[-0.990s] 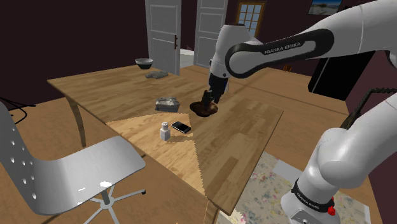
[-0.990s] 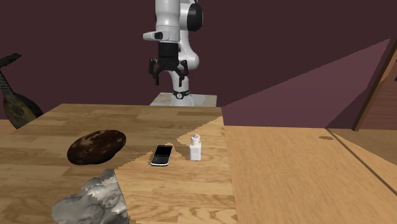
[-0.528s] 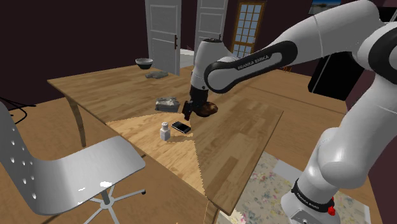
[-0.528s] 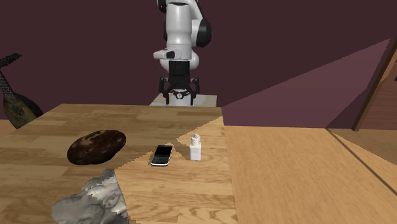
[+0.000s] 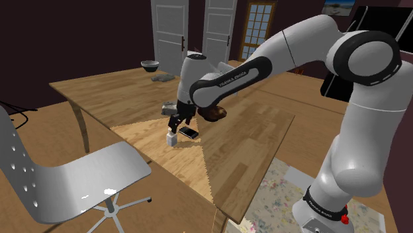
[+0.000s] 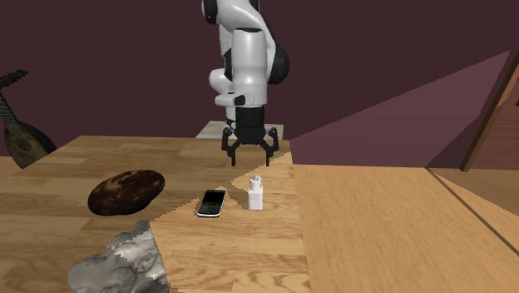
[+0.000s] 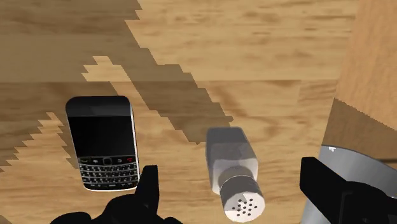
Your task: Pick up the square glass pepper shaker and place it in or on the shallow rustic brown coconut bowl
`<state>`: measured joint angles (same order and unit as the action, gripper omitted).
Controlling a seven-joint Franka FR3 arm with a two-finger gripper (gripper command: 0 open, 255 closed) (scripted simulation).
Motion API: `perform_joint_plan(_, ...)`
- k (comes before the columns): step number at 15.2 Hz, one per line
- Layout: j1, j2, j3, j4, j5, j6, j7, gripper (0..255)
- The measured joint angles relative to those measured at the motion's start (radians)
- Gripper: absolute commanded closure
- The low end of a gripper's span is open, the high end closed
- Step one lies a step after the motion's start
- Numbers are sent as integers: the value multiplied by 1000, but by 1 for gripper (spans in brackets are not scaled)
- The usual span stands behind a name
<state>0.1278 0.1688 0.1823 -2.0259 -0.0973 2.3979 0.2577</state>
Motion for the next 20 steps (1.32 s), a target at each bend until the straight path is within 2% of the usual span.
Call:
perform_joint_plan(3, 16, 80, 2, 60, -21, 25, 26, 0)
perform_joint_plan(9, 23, 151, -7, 69, -43, 87, 41, 0)
perform_joint_plan(16, 24, 164, -9, 72, -47, 98, 43, 0)
perform_joint_plan(17, 24, 164, -9, 72, -47, 98, 43, 255)
perform_joint_plan(20, 24, 164, -9, 72, -47, 98, 44, 255)
